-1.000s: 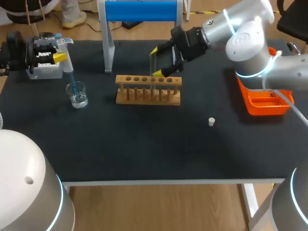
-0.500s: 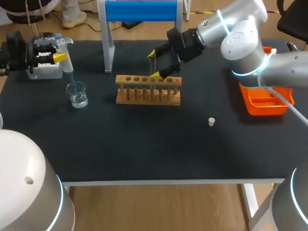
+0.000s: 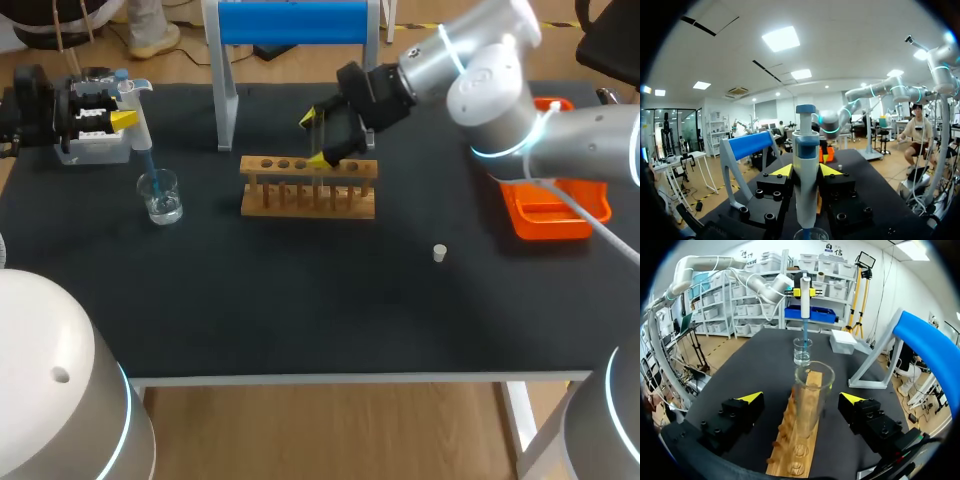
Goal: Invert the test tube, pick up the pipette, mount the tip to pipette, aspirate from beaker and dispense into the tube, eject the tip, return the pipette, and cap with the stopper.
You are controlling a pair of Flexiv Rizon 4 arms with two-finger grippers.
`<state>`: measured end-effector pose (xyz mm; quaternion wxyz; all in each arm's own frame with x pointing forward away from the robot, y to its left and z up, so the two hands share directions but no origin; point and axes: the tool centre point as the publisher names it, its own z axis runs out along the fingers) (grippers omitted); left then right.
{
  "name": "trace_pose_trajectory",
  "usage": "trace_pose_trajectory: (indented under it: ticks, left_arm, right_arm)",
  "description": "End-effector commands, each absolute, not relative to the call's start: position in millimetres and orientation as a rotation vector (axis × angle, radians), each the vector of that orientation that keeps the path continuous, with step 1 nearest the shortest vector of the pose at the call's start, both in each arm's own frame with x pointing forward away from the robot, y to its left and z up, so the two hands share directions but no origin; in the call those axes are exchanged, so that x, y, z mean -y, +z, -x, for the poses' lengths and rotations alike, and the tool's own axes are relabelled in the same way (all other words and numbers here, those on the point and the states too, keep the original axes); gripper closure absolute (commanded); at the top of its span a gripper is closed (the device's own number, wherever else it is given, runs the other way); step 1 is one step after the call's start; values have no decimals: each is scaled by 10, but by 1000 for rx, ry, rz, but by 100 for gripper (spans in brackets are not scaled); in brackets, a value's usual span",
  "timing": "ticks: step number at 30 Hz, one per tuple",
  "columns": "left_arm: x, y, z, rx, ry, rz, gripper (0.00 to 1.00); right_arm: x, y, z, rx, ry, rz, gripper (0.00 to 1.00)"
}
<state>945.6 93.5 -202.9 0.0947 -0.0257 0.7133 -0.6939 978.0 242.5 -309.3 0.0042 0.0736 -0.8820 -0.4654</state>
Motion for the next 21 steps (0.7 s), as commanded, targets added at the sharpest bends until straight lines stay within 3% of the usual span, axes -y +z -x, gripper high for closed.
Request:
trace_pose_trajectory:
  ticks: [1,21]
  left_arm:
    - [-939,-2022,-9454,-2117,-2057,75,100]
    - [-939,-2022,-9454,-2117,-2057,75,100]
  right_arm:
    - [-2435,-3106,-9848,2754,-1447,-240,0]
    - [-2461,-2911,-9955,2793,-1401,-279,0]
